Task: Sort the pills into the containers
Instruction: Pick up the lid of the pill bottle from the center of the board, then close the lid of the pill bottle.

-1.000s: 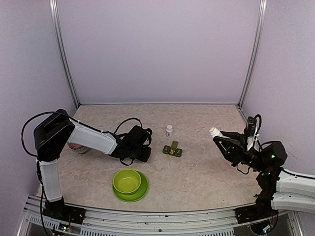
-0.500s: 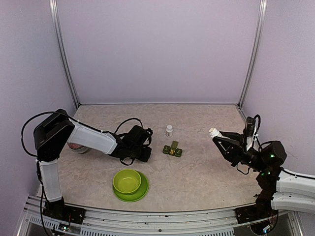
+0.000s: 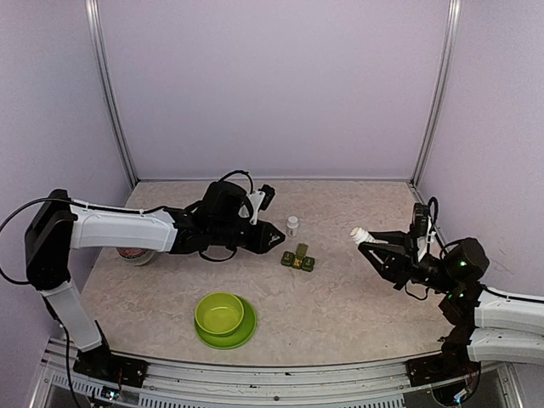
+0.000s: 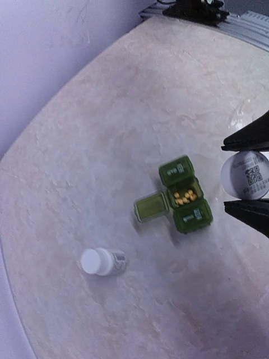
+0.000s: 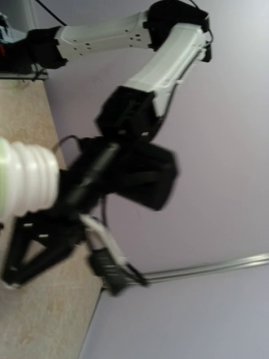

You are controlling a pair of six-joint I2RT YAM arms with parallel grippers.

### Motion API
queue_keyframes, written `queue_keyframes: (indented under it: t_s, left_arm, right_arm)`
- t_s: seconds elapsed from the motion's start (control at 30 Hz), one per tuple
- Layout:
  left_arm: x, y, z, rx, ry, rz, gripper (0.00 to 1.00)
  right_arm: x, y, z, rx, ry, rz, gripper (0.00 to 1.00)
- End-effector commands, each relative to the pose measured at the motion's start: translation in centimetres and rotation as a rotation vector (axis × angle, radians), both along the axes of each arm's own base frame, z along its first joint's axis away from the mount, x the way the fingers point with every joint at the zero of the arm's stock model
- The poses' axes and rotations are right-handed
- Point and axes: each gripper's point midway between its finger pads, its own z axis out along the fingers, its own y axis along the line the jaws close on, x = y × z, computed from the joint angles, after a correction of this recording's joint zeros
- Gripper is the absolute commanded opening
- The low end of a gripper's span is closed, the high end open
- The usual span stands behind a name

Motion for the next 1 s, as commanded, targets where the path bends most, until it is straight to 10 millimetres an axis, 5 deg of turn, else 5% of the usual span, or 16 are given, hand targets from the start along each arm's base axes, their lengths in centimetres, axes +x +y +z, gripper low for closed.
queue_keyframes:
  t_s: [0.0, 0.37, 0.97]
  left_arm:
    - [-2.4, -3.0, 6.6, -0.222, 0.006, -0.15, 0.19]
    - [-5.8, -4.5, 13.2, -0.467, 0.057, -0.305, 0.21]
    - [-9.5, -6.8, 16.7, -0.667, 0.167, -0.441, 0.24]
  right_arm:
    - [-0.1, 0.6, 0.7, -0.015, -0.03, 0.041, 0.03]
    - [0.4, 1.7, 0.2, -0.048, -0.021, 0.072, 0.03]
    - [1.6, 3.5, 0.0, -0.072, -0.013, 0.094, 0.03]
